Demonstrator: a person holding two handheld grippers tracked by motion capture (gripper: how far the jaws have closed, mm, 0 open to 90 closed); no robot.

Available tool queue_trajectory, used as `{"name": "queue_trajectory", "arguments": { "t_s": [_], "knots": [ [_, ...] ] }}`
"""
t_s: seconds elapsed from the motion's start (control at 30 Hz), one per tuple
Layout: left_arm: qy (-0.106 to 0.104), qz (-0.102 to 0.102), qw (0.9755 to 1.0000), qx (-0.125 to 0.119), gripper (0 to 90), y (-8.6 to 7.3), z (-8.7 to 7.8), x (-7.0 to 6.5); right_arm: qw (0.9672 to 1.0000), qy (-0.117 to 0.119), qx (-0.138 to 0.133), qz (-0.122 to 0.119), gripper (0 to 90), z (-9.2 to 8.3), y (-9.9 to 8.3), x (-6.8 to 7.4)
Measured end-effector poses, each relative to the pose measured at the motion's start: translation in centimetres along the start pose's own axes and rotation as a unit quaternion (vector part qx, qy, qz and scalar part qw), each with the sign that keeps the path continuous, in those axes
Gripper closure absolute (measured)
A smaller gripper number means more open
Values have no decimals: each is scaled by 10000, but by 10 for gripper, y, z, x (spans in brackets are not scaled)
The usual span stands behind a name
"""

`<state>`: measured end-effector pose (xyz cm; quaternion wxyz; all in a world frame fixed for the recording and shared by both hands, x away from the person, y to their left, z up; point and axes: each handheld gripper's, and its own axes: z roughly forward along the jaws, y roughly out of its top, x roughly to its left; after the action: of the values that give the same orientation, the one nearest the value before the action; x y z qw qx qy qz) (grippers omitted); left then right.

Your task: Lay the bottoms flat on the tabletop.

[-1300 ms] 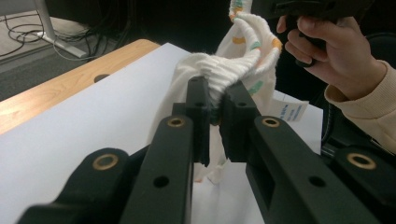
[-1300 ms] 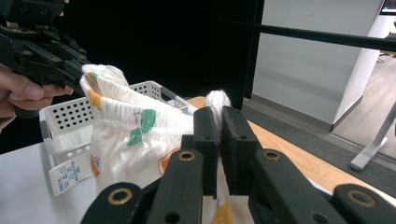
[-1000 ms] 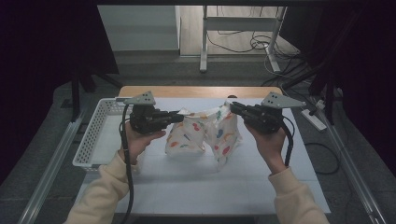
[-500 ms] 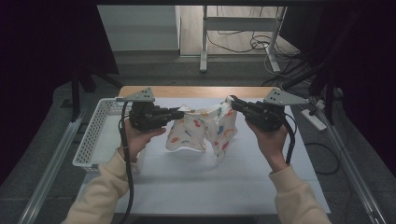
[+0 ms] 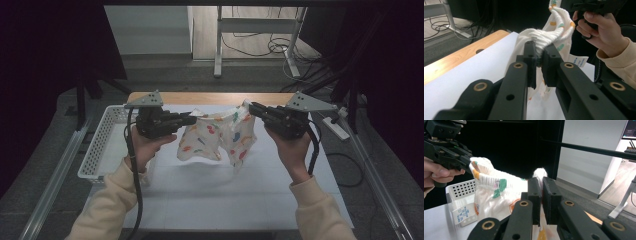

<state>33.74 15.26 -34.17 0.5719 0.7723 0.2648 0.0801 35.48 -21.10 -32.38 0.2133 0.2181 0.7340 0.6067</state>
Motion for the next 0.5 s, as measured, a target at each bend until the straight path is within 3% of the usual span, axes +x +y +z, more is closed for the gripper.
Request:
{"name": "queue_trajectory", "arguments": {
  "t_s": [0.23, 0.5],
  "knots": [
    [-26, 36, 10000, -42, 828, 1, -3, -3, 10000, 18, -51, 1, 844, -2, 2, 1],
    [-140, 136, 9998, -74, 828, -2, -11, -15, 9997, 92, -153, -162, 844, -19, 3, 17]
  ]
}}
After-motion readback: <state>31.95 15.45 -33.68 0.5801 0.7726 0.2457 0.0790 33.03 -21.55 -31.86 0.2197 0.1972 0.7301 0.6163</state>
